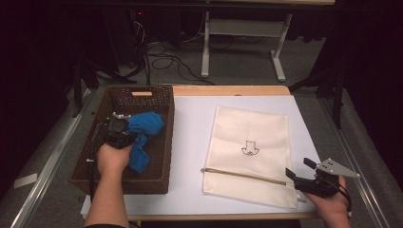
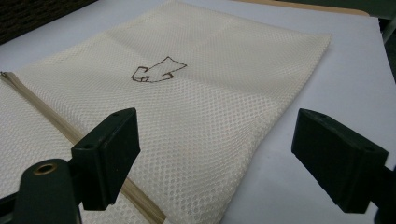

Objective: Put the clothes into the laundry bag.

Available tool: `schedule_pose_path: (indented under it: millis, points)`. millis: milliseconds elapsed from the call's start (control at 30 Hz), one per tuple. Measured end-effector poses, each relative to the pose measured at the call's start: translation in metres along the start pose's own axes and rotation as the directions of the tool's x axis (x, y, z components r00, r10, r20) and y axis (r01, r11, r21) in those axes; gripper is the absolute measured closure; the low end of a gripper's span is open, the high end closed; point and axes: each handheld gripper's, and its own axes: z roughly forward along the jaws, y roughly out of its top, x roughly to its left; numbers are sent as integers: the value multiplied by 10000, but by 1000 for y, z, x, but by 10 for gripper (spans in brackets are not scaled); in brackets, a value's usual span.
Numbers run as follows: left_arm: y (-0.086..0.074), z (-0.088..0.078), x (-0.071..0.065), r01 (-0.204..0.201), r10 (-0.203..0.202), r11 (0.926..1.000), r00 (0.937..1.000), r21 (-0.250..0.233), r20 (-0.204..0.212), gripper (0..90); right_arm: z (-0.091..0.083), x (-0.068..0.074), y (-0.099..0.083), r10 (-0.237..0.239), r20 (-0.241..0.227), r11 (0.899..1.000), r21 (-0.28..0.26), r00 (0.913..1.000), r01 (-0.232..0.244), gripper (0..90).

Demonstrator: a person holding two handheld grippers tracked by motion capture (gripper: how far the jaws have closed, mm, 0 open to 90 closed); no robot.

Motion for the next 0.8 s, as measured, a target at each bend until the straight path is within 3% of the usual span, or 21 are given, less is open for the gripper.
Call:
schedule_pose_path:
  millis: [33,67,167,300,400,433,467,500,533,567,600,633,800]
  points:
    - [0,0,0,0,0,10000,10000,0,0,797,0,0,0,0,0,10000,0,10000,0,158]
    - [0,-5,0,-47,44,9990,10000,-440,-69,798,0,0,0,34,7,10000,22,10000,-34,158]
    - [0,-10,-1,-162,151,9962,9998,-856,-127,798,0,0,0,46,7,10000,19,10000,-46,158]
    - [-2,-20,-3,-434,387,9840,9988,-1727,-306,799,0,0,0,48,-1,10000,-12,10000,-48,158]
    - [-4,-28,-6,-638,524,9693,9972,-2376,-538,799,0,1,0,65,23,10000,-14,10000,-65,158]
    - [-4,-28,-6,-638,524,9693,9972,-2376,-538,799,0,1,0,82,21,10000,-5,10000,-82,158]
    - [-4,-31,-7,-709,551,9606,9963,-2688,-661,798,0,1,0,54,21,10000,-16,10000,-54,158]
    - [-6,-36,-9,-806,597,9451,9954,-3166,-754,799,-1,1,0,71,27,10000,-18,10000,-71,159]
    - [-7,-39,-9,-855,622,9355,9950,-3429,-784,799,-1,1,0,79,28,10000,-22,10000,-79,158]
    - [-7,-39,-9,-855,622,9355,9950,-3429,-784,798,-1,1,0,79,28,10000,-22,10000,-79,158]
    - [-9,-45,-10,-840,551,9107,9951,-4044,-826,798,-1,1,0,69,27,10000,-23,10000,-69,158]
    - [-10,-47,-10,-854,537,9002,9949,-4270,-856,798,-1,1,0,106,18,9999,-8,9999,-106,158]
    - [-14,-54,-10,-798,461,8671,9957,-4917,-804,798,0,1,0,58,-9,10000,6,10000,-58,158]
